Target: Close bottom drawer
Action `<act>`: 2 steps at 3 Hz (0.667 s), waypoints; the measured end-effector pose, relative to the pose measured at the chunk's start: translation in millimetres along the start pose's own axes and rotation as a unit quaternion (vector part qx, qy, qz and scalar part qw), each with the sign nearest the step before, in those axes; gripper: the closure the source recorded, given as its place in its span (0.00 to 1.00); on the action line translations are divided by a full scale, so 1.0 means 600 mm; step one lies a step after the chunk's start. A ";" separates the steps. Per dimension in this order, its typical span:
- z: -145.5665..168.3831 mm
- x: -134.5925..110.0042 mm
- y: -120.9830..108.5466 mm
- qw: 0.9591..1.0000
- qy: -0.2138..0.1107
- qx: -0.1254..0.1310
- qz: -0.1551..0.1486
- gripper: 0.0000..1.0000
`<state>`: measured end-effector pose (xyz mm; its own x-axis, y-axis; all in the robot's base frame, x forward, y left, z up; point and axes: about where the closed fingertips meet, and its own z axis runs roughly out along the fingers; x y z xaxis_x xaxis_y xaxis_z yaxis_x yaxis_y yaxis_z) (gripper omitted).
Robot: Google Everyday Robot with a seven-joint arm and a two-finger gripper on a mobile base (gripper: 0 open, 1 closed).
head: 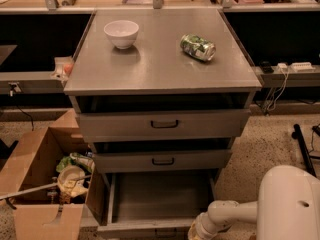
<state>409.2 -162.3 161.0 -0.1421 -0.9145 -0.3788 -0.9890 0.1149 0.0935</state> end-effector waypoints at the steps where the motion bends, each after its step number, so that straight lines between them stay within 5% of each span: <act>1: 0.000 0.000 0.000 1.000 0.000 0.000 0.000 0.35; 2: 0.000 0.000 0.000 1.000 0.000 0.000 0.000 0.11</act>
Offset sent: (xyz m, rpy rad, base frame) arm 0.0000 0.0000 0.0000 0.0000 0.0000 0.0000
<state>409.1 -162.3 160.9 -0.1421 -0.9145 -0.3788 -0.9890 0.1149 0.0936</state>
